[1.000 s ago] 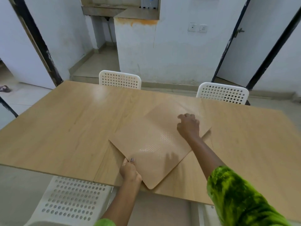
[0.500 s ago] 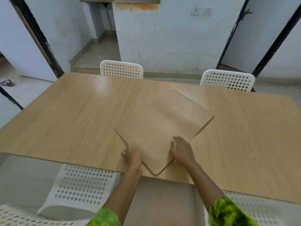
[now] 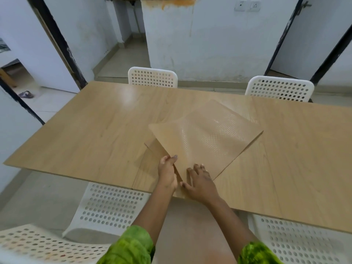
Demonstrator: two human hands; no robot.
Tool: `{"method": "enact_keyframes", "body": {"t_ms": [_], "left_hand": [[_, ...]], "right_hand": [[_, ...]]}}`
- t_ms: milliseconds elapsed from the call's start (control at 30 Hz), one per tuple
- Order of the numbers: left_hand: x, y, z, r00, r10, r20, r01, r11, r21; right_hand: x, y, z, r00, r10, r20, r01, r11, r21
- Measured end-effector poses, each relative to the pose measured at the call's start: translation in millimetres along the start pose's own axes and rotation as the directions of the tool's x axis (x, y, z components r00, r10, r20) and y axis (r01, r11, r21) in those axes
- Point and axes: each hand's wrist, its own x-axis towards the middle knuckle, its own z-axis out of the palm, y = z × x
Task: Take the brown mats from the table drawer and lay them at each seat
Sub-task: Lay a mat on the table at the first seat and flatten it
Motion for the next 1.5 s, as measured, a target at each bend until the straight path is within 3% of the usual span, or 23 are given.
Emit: {"method": "enact_keyframes", "body": {"t_ms": [167, 267, 333, 533, 767, 900, 1000, 1100, 1200, 1367, 1500], "left_hand": [[7, 8, 10, 0.997, -0.063, 0.042, 0.054, 0.982, 0.181], [7, 11, 12, 0.994, 0.094, 0.064, -0.105, 0.972, 0.209], [2, 14, 9, 0.977, 0.173, 0.124, -0.194, 0.964, 0.184], [-11, 53, -26, 0.919, 0.312, 0.241, -0.316, 0.949, -0.024], [-48, 73, -61, 0.9, 0.299, 0.318, -0.279, 0.954, -0.109], [-62, 66, -76, 0.905, 0.27, 0.33, -0.261, 0.963, -0.073], [-76, 61, -79, 0.905, 0.24, 0.351, -0.234, 0.97, -0.06], [-88, 61, -79, 0.888, 0.229, 0.398, -0.229, 0.972, -0.048], [-104, 62, -70, 0.878, 0.204, 0.434, -0.215, 0.976, -0.024], [-135, 48, -46, 0.817, 0.179, 0.548, -0.201, 0.979, -0.021], [-150, 33, -8, 0.775, 0.146, 0.615, -0.205, 0.979, 0.025]], "right_hand": [[0, 3, -11, 0.999, 0.02, 0.051, -0.03, 0.975, 0.222], [-4, 8, -31, 0.999, 0.043, 0.023, -0.049, 0.856, 0.514], [-7, 13, -51, 0.996, 0.08, -0.028, -0.045, 0.783, 0.621], [8, 47, -116, 0.967, 0.205, -0.15, -0.106, 0.862, 0.496], [6, 113, -161, 0.922, 0.366, -0.123, -0.292, 0.87, 0.398], [-21, 135, -169, 0.91, 0.414, -0.029, -0.286, 0.676, 0.679], [-49, 150, -168, 0.912, 0.404, 0.069, -0.302, 0.549, 0.78], [-81, 162, -168, 0.885, 0.465, 0.025, -0.24, 0.409, 0.881], [-119, 174, -173, 0.833, 0.55, -0.063, -0.152, 0.337, 0.929], [-183, 200, -176, 0.788, 0.592, -0.169, -0.102, 0.396, 0.913], [-229, 230, -191, 0.695, 0.661, -0.283, -0.103, 0.481, 0.871]]}}
